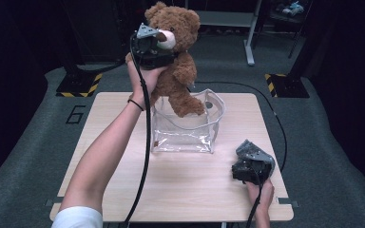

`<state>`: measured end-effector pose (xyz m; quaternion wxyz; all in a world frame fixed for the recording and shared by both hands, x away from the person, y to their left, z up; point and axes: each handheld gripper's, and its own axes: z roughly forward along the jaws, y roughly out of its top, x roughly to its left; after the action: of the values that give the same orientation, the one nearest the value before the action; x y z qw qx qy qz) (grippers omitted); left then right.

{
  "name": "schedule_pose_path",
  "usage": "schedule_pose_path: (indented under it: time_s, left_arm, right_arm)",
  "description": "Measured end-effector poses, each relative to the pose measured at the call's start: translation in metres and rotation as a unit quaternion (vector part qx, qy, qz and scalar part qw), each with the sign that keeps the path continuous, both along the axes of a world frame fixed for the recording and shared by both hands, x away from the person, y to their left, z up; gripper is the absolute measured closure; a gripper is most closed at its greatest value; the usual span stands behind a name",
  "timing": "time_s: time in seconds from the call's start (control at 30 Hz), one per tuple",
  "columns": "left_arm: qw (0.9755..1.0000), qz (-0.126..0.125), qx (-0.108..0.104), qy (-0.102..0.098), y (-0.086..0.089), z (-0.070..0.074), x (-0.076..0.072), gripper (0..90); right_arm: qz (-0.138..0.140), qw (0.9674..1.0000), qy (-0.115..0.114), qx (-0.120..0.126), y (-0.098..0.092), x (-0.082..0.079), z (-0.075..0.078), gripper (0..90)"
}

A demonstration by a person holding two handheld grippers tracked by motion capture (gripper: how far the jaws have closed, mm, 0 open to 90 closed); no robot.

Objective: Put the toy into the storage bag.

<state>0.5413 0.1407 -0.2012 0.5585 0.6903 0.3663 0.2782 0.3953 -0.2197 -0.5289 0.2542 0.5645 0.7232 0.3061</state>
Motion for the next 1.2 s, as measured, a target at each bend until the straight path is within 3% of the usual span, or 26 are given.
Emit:
schedule_pose_path:
  time_s: [0.4, 0.9, 1.2]
  left_arm:
    - [0.9997, -0.021, -0.006, 0.005, -0.029, -0.008, 0.007, 43.2]
    - [0.9998, -0.004, -0.018, 0.007, -0.039, -0.023, 0.022, 42.9]
    - [0.9995, 0.002, -0.03, -0.011, -0.046, -0.023, 0.023, 42.6]
  right_arm:
    - [0.0, 1.0, -0.001, 0.001, 0.0, 0.0, 0.0, 1.8]
    - [-0.003, 1.0, -0.003, 0.001, 0.0, 0.0, 0.0, 1.8]
    - [-0.004, 1.0, -0.002, 0.001, 0.001, 0.0, 0.0, 1.8]
